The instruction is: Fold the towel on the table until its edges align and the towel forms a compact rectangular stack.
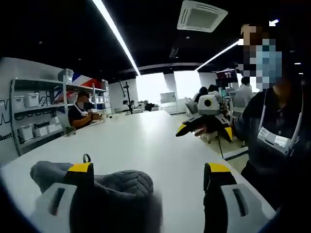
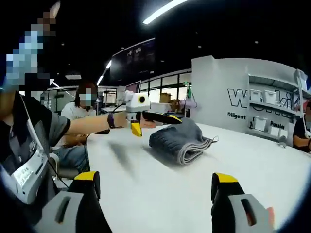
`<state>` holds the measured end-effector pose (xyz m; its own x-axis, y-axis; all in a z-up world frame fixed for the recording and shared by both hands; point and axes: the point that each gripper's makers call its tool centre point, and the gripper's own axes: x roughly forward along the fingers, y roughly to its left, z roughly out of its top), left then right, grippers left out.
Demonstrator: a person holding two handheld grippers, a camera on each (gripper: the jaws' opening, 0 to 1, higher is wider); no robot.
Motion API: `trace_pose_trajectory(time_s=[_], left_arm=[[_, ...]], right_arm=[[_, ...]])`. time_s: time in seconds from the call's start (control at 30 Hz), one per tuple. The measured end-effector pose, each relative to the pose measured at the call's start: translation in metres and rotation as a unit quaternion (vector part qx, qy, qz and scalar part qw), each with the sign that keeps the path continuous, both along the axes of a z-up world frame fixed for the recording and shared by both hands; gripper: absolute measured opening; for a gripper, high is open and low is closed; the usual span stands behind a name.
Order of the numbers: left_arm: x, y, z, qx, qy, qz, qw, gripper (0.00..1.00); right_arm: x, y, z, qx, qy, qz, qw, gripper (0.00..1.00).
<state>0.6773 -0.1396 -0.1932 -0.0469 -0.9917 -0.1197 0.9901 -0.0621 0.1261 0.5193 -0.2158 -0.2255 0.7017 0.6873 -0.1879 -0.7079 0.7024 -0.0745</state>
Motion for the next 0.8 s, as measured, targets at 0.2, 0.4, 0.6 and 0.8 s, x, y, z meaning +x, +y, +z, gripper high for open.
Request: trace_pose_trajectory(time_s=[0.2, 0.4, 0.6, 0.8], left_arm=[[0.053, 0.0, -0.007, 0.005, 0.016, 0.054, 0.9984, 0.98], [0.089, 0.017, -0.035, 0.038, 0.031, 0.111, 0.9926, 0.95], [0.087, 0.017, -0.058, 0.045, 0.09, 0.118, 0.9879, 0.92], [0.083, 0.014, -0.066, 0.053, 0.116, 0.129, 0.9834, 0.89]], right_arm=[[0.0, -0.009, 0.002, 0.004, -0.004, -0.007, 1.0, 0.99], [0.002, -0.014, 0.001, 0.004, -0.002, -0.015, 0.9999, 0.99], [0.005, -0.013, -0.002, 0.006, 0.002, -0.012, 0.9999, 0.99], [0.006, -0.01, -0.006, 0.001, 0.008, -0.007, 0.9999, 0.99]])
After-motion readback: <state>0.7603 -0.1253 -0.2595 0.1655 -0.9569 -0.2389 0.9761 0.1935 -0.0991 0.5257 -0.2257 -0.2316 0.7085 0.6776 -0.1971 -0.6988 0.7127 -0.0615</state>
